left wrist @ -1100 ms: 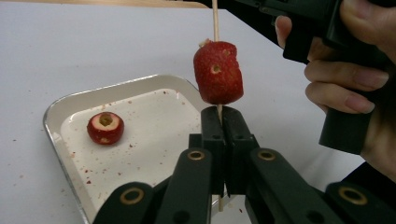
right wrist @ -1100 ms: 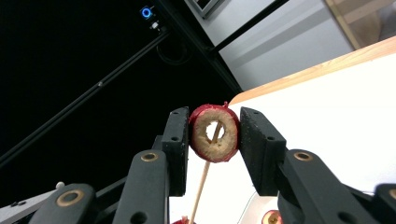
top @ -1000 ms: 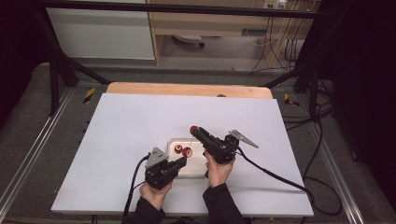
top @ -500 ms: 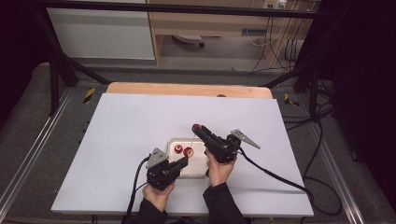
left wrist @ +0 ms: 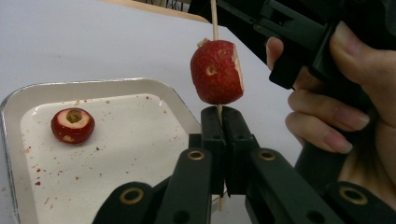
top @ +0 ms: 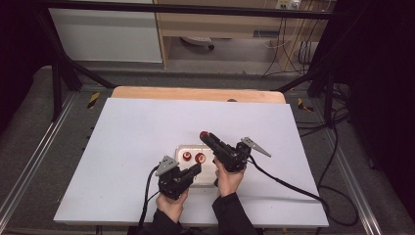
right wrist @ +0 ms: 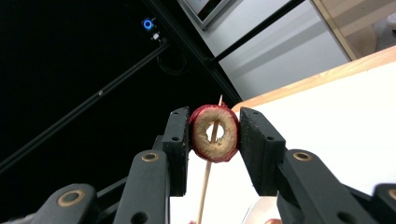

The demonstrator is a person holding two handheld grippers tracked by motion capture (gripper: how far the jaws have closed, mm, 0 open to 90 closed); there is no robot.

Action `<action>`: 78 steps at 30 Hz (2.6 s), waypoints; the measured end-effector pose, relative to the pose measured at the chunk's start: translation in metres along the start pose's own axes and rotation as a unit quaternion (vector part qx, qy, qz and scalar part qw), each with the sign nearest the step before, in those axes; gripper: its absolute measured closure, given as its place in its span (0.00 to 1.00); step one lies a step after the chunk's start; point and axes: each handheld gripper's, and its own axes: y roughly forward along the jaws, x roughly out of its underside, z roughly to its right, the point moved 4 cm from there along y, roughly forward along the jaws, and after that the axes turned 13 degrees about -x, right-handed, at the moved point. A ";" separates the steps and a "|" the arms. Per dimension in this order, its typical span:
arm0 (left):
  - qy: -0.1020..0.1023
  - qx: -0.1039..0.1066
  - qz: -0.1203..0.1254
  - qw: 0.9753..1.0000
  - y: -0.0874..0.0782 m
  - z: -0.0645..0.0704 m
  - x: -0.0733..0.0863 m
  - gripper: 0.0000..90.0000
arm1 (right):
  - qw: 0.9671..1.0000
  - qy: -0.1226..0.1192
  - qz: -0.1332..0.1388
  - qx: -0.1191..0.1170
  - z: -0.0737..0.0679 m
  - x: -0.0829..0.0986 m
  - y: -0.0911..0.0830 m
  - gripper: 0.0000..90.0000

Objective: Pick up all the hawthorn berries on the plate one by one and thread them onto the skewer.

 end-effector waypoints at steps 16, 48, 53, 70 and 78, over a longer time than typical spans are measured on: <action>0.028 0.013 -0.009 0.999 0.006 -0.016 -0.007 0.98 | 0.998 -0.013 -0.063 -0.006 -0.001 0.016 -0.003 0.63; 0.204 -0.029 -0.086 0.975 -0.056 -0.120 0.020 0.97 | 0.894 -0.142 -0.419 0.068 0.012 0.005 0.013 0.13; 0.209 -0.039 -0.090 0.973 -0.059 -0.128 0.021 0.97 | 0.855 -0.157 -0.488 0.080 0.015 0.008 0.038 0.15; 0.214 -0.035 -0.098 0.971 -0.061 -0.138 0.022 0.97 | 0.782 -0.167 -0.595 0.087 0.031 0.027 0.103 0.41; 0.218 -0.031 -0.109 0.969 -0.059 -0.138 0.023 0.97 | 0.765 -0.150 -0.620 0.082 0.039 0.035 0.110 0.56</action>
